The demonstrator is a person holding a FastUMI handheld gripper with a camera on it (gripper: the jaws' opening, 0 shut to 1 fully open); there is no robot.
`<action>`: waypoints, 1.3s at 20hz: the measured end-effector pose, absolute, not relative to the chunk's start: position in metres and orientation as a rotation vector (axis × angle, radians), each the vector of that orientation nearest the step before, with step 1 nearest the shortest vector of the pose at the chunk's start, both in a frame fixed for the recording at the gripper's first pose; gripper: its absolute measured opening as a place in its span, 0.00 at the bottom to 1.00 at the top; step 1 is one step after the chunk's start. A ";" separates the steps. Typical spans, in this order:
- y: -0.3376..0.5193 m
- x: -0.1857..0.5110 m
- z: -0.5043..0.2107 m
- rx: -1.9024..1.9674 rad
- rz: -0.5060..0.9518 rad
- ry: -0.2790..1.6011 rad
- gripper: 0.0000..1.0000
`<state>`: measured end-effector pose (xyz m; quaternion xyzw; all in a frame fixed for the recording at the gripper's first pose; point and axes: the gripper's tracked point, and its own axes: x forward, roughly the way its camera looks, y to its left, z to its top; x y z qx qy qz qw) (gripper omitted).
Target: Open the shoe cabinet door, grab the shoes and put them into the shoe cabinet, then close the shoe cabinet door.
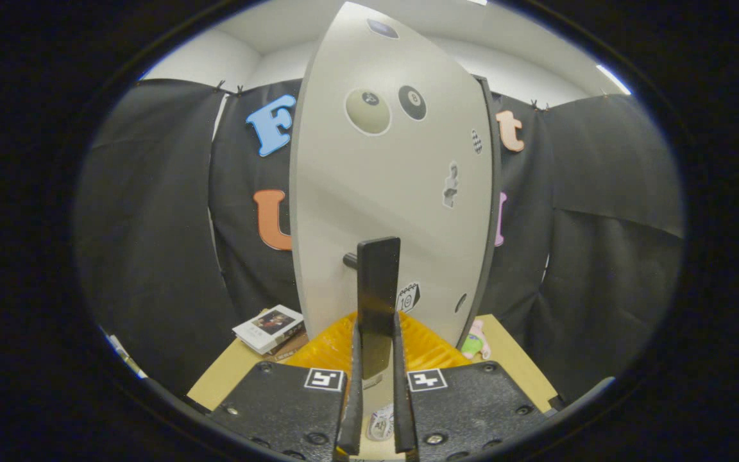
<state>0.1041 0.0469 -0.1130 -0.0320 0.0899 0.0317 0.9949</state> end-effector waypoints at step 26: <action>-0.143 0.065 -0.114 0.085 0.003 0.141 0.04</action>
